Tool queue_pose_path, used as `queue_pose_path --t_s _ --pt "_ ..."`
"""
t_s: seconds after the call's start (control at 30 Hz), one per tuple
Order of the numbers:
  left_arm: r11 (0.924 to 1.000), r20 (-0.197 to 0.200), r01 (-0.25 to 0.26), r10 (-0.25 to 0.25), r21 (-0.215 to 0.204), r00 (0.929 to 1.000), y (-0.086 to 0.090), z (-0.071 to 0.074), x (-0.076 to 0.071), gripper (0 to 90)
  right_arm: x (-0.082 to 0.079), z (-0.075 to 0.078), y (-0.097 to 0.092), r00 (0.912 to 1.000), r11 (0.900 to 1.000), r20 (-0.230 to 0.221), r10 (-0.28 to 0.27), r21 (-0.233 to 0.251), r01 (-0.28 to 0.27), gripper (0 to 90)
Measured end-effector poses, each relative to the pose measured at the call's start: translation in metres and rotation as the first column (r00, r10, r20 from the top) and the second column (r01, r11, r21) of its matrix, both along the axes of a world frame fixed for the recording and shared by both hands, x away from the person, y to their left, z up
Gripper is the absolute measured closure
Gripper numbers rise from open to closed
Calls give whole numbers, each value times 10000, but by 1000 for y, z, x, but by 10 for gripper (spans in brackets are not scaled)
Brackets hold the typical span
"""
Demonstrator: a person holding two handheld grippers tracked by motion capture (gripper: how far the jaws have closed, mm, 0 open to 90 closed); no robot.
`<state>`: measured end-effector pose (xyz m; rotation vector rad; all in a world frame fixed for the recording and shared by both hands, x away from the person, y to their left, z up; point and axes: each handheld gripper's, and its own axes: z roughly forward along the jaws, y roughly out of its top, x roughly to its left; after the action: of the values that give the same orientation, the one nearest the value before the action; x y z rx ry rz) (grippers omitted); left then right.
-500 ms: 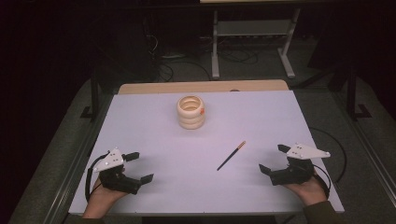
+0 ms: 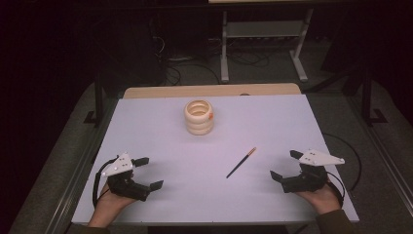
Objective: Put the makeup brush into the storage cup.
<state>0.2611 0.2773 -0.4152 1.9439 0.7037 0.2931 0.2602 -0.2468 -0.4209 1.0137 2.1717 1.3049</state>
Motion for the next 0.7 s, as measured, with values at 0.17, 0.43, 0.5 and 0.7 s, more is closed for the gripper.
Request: queue_pose_path --t_s 0.17,0.43,0.5,0.7 --pt "10000 52 0 1 -69 10000 0 2 2 13 1 0 0 10000 10000 41 -36 39 36 0" --pt "9999 18 -45 45 -160 10000 -2 2 4 13 1 0 0 10000 10000 1 0 72 0 0" --pt "9996 64 -51 53 -279 10000 -3 4 4 13 1 0 0 10000 9999 1 16 139 -16 0" --pt "9988 195 -81 91 -482 9998 -3 8 8 13 0 0 1 10000 9998 -48 44 204 -43 0"
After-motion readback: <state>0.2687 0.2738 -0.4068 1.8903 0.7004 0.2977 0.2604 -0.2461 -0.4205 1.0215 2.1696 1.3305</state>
